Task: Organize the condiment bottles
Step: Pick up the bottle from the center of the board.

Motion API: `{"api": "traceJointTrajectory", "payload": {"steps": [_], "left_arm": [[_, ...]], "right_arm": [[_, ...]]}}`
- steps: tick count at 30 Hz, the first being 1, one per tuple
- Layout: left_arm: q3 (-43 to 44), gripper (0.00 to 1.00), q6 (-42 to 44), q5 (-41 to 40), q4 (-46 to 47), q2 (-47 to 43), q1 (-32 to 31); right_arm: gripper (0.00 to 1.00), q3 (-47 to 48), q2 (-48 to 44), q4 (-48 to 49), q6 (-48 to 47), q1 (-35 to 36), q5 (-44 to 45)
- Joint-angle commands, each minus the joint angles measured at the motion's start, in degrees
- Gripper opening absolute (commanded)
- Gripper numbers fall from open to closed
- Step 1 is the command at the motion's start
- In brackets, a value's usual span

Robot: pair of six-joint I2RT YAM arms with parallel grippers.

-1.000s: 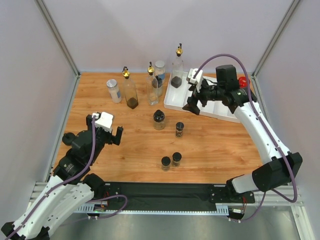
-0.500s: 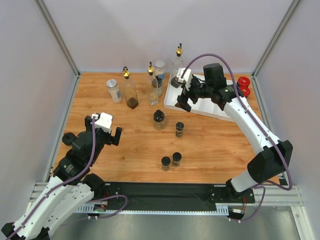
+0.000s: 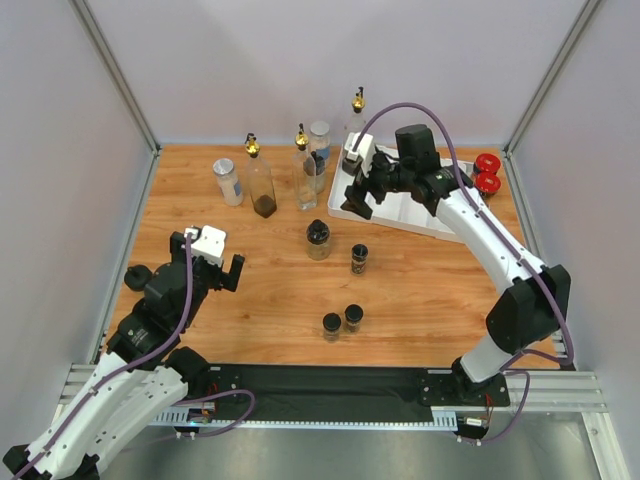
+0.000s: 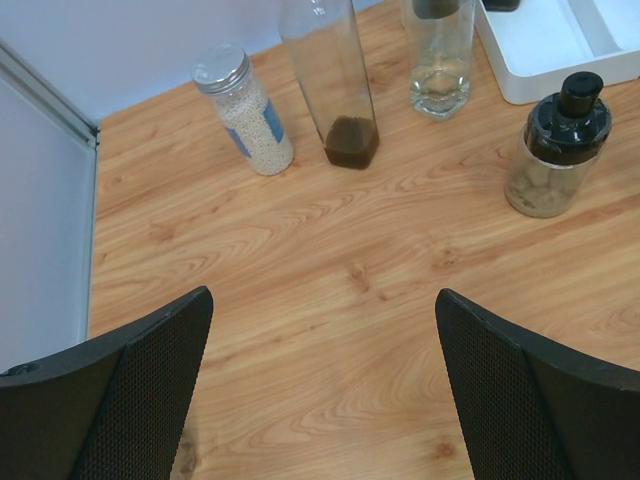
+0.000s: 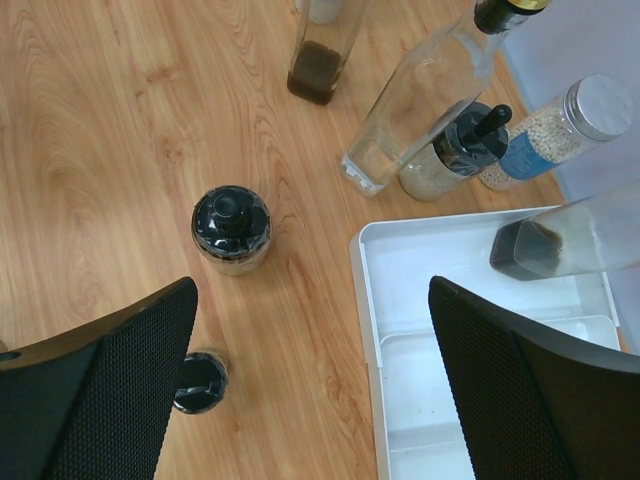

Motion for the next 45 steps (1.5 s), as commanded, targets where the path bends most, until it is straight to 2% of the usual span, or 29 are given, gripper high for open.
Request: {"api": "traceJointTrajectory", "payload": {"steps": [1, 6, 12, 18, 29, 33, 39, 45], "left_arm": [[-0.32, 1.00, 1.17, -1.03, 0.80, -0.29, -0.19], [-0.23, 1.00, 1.16, -1.20, 0.72, -0.20, -0.11], [-0.49, 1.00, 1.16, -1.47, 0.80, -0.03, -0.19], [-0.49, 1.00, 1.17, -2.52, 0.63, 0.06, -0.11], [-0.58, 1.00, 1.78, -3.49, 0.63, 1.12, -0.19], [-0.67, 1.00, 1.96, -3.58, 0.63, 1.38, -0.19], [-0.58, 1.00, 2.04, -2.96, 0.80, 2.08, -0.19], [-0.67, 1.00, 1.96, -2.87, 0.71, 1.91, -0.11]], "right_arm": [[1.00, 3.38, 0.96, 4.16, 3.18, 0.40, -1.51], [1.00, 4.35, 2.80, 8.02, 7.65, 0.58, -1.08], [1.00, 8.82, 8.07, 13.74, 17.23, 2.24, 2.43], [1.00, 16.38, 16.67, 18.49, 28.74, 4.71, 12.36], [0.98, 30.97, 29.51, 20.25, 30.87, 6.82, 18.87], [0.97, 33.17, 32.77, 21.22, 31.04, 7.35, 21.33], [0.89, 35.98, 35.93, 22.71, 30.52, 7.61, 21.17], [0.66, 38.27, 38.05, 23.15, 28.67, 8.22, 20.46]]}}
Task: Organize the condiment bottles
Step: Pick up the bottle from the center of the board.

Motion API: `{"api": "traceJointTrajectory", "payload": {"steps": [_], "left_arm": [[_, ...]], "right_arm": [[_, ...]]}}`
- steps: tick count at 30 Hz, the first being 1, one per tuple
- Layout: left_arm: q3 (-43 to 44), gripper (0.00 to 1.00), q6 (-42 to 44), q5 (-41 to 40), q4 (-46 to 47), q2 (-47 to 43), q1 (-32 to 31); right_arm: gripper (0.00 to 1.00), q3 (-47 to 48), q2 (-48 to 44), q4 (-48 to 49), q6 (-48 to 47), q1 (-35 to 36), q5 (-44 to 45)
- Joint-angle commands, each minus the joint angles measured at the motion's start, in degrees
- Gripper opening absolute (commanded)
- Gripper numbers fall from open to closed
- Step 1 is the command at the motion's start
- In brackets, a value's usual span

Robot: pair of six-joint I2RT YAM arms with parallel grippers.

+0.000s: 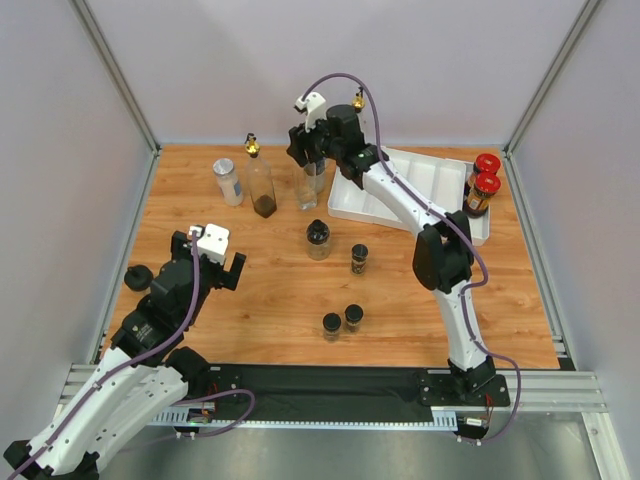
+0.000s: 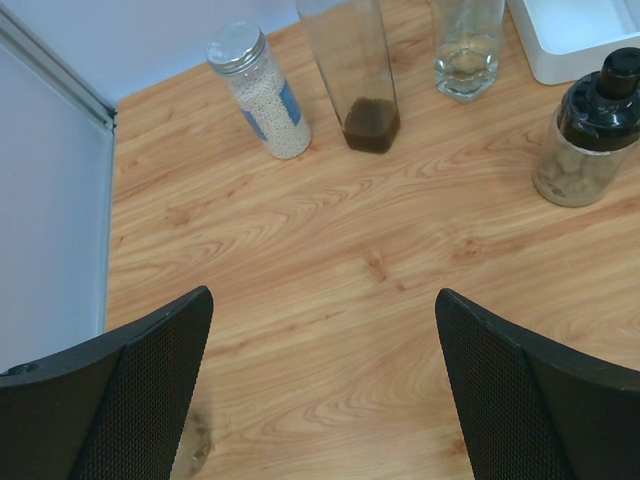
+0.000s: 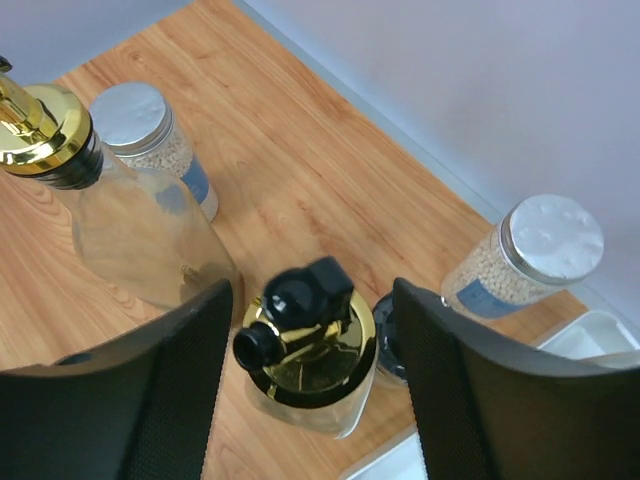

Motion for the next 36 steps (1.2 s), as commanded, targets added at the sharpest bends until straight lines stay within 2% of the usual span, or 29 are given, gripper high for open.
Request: {"api": "traceJointTrajectory", "payload": {"steps": [1, 3, 4, 6, 7, 8, 10, 12, 19, 36], "left_arm": [[-0.30, 1.00, 1.32, -0.27, 0.74, -0.04, -0.19], [-0.30, 1.00, 1.32, -0.27, 0.74, -0.04, -0.11], [-0.30, 1.00, 1.24, -0.19, 0.74, -0.04, -0.19], [-0.21, 1.00, 1.15, -0.27, 0.74, -0.04, -0.19], [-0.21, 1.00, 1.15, -0.10, 0.65, 0.05, -0.19], [-0.21, 1.00, 1.15, -0.10, 0.65, -0.04, -0.11], [-0.21, 1.00, 1.15, -0.10, 0.65, -0.04, -0.19], [-0.21, 1.00, 1.23, -0.10, 0.74, -0.21, -0.19], [-0.21, 1.00, 1.23, 0.17, 0.56, -0.30, -0.19], [-0.21, 1.00, 1.23, 0.52, 0.65, -0.13, -0.11]], "right_arm": [[0.56, 3.91, 1.04, 3.15, -0.86, 0.77, 0.24], [0.49, 4.09, 1.22, 3.15, -0.86, 0.77, 0.41], [0.40, 4.27, 1.31, 3.06, -1.12, 0.77, 0.50], [0.29, 4.53, 1.40, 2.71, -1.38, 0.77, 0.24], [0.18, 4.79, 1.40, 2.19, -1.73, 0.86, -0.02], [0.13, 5.32, 0.96, 1.75, -1.91, 0.77, -0.20], [0.05, 5.93, 0.43, 0.79, -2.70, 0.77, -0.81], [0.01, 7.43, -0.71, 0.25, -2.97, 0.68, -1.08], [0.00, 12.70, -3.17, -1.77, -2.88, -0.28, -1.43], [0.00, 14.03, -8.61, -5.99, -0.25, -3.80, -5.20]]}}
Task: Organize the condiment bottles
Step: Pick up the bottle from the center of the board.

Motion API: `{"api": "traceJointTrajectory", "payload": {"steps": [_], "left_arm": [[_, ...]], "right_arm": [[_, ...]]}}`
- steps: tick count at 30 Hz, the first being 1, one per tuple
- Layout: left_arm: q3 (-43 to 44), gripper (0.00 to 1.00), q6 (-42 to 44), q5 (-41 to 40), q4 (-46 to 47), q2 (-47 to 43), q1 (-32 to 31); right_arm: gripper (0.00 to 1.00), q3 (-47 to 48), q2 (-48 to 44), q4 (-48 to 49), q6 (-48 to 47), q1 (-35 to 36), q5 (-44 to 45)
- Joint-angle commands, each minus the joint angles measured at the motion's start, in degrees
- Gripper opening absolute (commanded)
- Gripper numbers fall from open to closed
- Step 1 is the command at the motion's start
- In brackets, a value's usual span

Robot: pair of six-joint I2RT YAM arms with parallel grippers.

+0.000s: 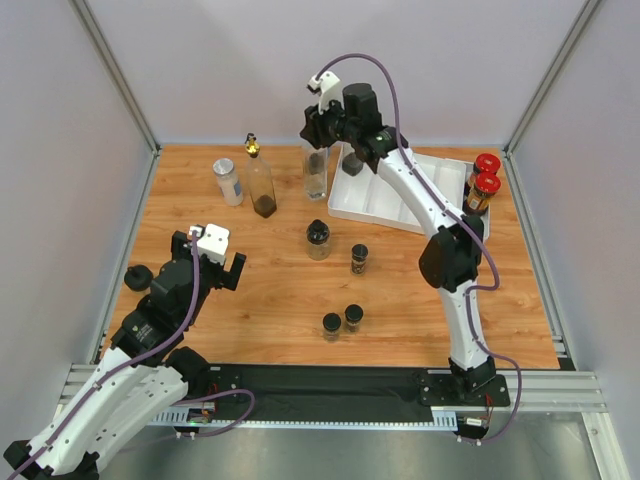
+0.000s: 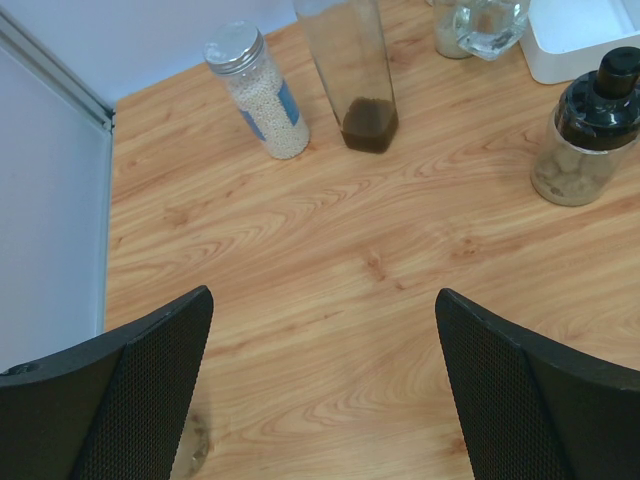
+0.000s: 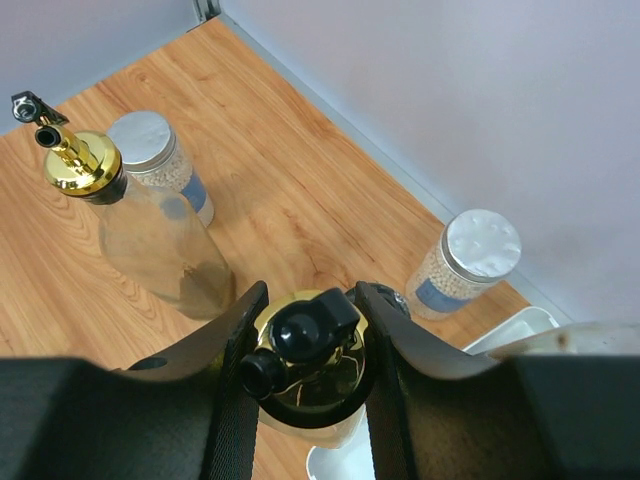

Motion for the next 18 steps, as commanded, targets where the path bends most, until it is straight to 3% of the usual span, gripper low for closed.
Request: {"api": "traceJointTrajectory", "payload": {"steps": [1, 18], "left_arm": [[-0.21, 1.00, 1.15, 0.37, 0.58, -0.13, -0.11], [-0.30, 1.00, 1.15, 0.98, 0.85, -0.04, -0.19]], "right_arm": [[0.00, 3.49, -8.25, 4.55, 1.64, -1.31, -2.61], [0.00, -0.38, -11.33, 2.88, -0.73, -7.55, -7.00]]}}
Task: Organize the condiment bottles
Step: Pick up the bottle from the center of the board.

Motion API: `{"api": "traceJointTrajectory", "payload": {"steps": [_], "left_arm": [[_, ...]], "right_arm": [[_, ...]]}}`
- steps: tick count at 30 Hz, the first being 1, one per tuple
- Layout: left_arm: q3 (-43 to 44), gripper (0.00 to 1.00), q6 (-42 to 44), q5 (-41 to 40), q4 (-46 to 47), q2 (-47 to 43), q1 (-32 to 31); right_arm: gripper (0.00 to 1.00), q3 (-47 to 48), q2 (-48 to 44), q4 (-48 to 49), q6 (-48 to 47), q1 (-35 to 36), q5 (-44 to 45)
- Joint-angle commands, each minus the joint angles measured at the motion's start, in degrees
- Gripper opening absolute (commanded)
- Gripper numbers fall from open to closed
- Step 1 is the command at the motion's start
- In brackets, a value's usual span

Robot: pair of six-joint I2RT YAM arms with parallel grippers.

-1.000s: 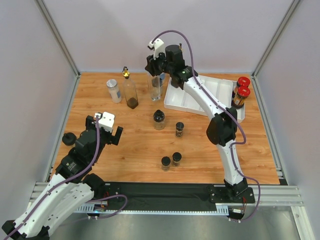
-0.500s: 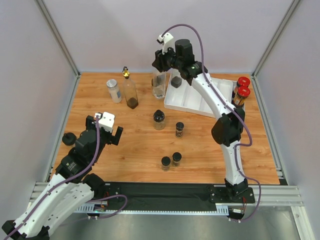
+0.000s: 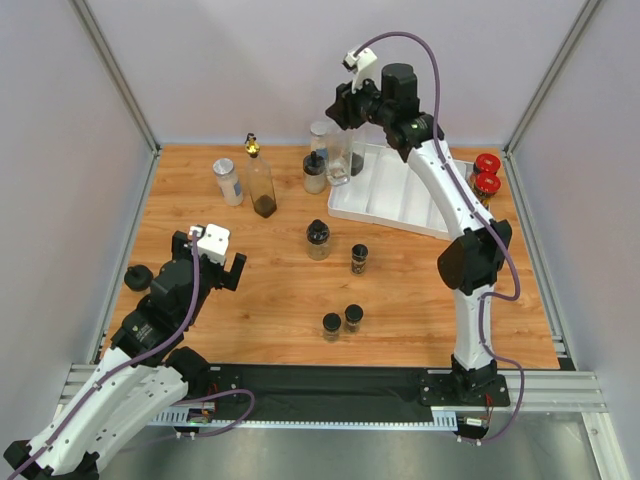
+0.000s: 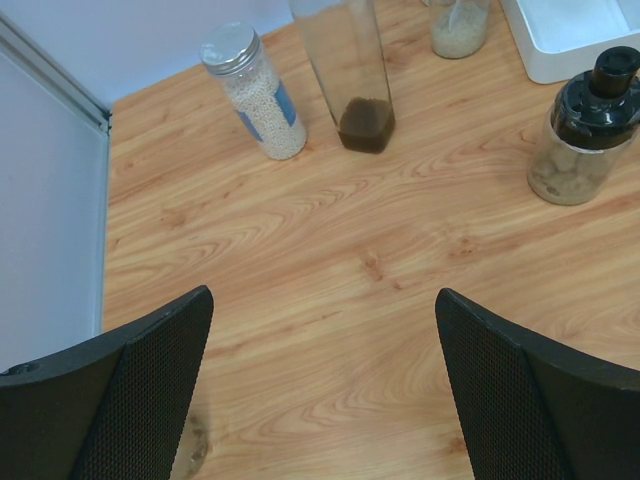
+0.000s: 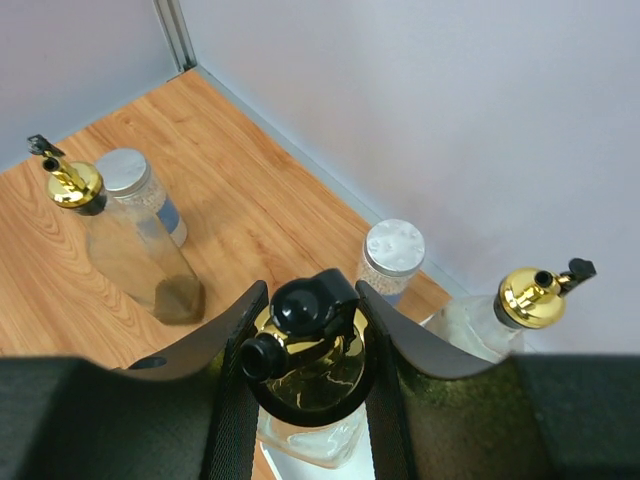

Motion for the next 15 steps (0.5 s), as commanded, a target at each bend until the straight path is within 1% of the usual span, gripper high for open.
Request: {"api": "traceJointTrajectory", "payload": {"steps": [1, 15], "left_arm": [[-0.30, 1.00, 1.23, 0.59, 0.85, 0.05, -0.19], [-0.47, 1.00, 1.50, 0.59, 0.85, 0.84, -0.11]], "right_arm": [[0.00, 0.52, -4.05, 3.92, -1.93, -1.45, -2.13], [0.00, 0.08, 1.66, 7.35, -4.14, -5.06, -2.75]]}}
